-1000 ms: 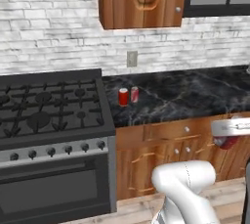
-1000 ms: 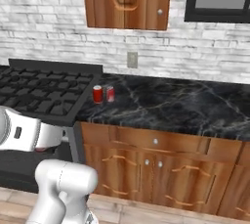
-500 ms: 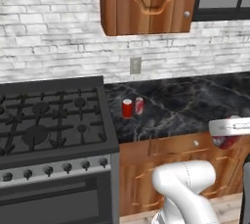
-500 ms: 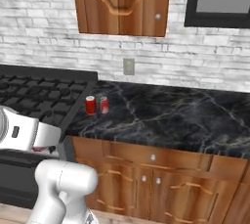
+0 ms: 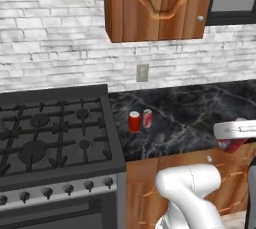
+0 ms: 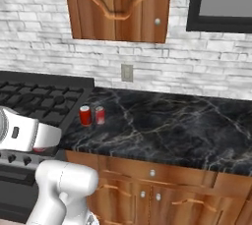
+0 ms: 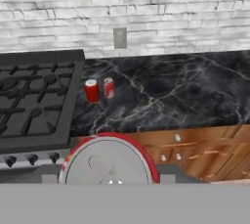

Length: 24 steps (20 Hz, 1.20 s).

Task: Four empty soda cans are scattered around the kitchen. Gather all the cans and cluster them next to the stove for recycling.

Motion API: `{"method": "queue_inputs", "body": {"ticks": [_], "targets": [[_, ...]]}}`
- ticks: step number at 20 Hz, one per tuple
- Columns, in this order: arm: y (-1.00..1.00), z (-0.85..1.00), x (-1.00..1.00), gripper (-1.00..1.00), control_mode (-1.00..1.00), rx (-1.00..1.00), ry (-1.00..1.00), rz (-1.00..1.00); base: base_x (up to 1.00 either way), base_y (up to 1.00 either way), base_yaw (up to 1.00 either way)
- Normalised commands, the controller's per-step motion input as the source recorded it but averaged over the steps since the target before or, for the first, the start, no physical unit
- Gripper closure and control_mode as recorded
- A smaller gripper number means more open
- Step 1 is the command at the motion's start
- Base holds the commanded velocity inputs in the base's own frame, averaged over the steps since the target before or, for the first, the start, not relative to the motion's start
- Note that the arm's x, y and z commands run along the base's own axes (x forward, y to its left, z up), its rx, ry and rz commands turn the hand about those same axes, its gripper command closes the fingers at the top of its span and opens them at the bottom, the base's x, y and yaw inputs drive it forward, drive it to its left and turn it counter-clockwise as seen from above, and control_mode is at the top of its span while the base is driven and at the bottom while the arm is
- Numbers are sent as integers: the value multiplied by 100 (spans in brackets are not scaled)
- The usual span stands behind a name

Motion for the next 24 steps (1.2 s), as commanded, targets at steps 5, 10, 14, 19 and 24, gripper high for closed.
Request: {"method": "queue_inputs", "body": {"ticks": [5, 10, 14, 19, 24], "targets": [[0, 0, 0, 100, 100, 0, 0, 0, 44, -2, 0], [0, 0, 0, 100, 100, 0, 0, 0, 38, -4, 0], [0, 0, 0, 100, 100, 0, 0, 0, 26, 0, 0], [0, 0, 0, 100, 100, 0, 0, 0, 23, 0, 0], [0, -6, 4, 100, -100, 0, 1, 0, 15, 0, 0]]}}
